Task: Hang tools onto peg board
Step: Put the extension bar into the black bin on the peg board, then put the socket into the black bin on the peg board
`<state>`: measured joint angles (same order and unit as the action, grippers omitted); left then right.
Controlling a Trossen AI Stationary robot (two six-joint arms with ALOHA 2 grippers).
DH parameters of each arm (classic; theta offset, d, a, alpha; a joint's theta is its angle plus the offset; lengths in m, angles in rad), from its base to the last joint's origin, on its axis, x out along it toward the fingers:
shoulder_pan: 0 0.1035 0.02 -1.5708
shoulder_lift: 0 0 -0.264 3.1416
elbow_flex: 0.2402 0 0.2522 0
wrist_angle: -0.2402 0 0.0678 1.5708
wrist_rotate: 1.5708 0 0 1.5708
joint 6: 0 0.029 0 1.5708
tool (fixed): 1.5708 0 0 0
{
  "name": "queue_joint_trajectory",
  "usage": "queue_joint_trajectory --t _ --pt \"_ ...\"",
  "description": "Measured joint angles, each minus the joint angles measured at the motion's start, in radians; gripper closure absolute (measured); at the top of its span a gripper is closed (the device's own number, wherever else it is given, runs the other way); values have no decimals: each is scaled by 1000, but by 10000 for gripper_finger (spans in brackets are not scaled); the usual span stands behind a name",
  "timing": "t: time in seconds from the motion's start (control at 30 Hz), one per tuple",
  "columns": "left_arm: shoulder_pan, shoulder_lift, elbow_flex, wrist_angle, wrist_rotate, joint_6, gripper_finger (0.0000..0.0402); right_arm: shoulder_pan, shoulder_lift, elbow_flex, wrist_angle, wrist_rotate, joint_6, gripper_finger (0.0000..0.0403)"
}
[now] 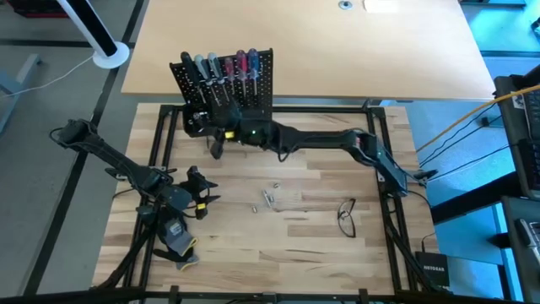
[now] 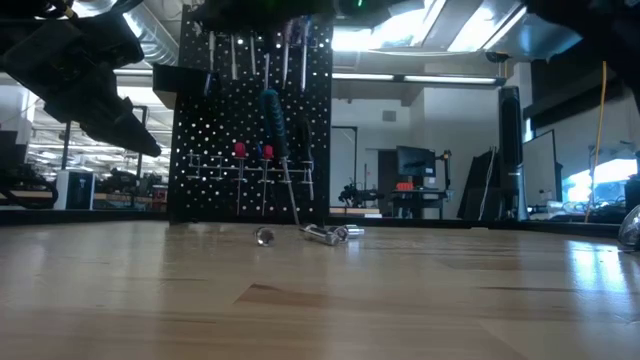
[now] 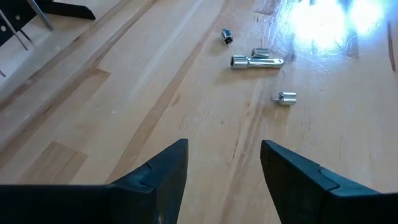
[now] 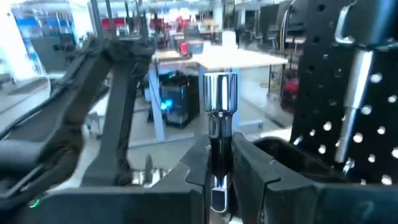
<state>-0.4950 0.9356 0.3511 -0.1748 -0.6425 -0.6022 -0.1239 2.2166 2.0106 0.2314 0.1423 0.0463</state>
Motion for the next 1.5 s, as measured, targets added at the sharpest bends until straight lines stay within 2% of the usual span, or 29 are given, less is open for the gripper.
queue_joint_trajectory --t 0.2,0.33,0.57,0.73,0.87,1.03,1.27,1.37,1.5 --pt "-2 0 0 -2 0 -3 210 -51 66 0 168 -14 33 355" --pt "-3 0 0 -4 0 -9 210 -63 87 0 195 -14 55 346" --pt "-3 0 0 -3 1 -10 210 -66 89 0 179 -24 52 269" --pt "-3 0 0 -4 1 -11 210 -66 38 0 117 -38 27 219" --pt "-3 0 0 -5 2 -11 210 -58 -50 1 -118 -87 24 200" --pt "-3 0 0 -5 2 -9 210 -17 -173 2 -530 -90 -14 196" --pt "-3 0 0 -2 2 -18 210 103 -251 2 -1009 -4 -20 196" --pt "-3 0 0 -8 11 -72 210 166 -251 -16 -1143 24 -13 196" --pt "-2 0 0 -9 138 -2 210 244 -248 -130 -1147 31 -1 196"
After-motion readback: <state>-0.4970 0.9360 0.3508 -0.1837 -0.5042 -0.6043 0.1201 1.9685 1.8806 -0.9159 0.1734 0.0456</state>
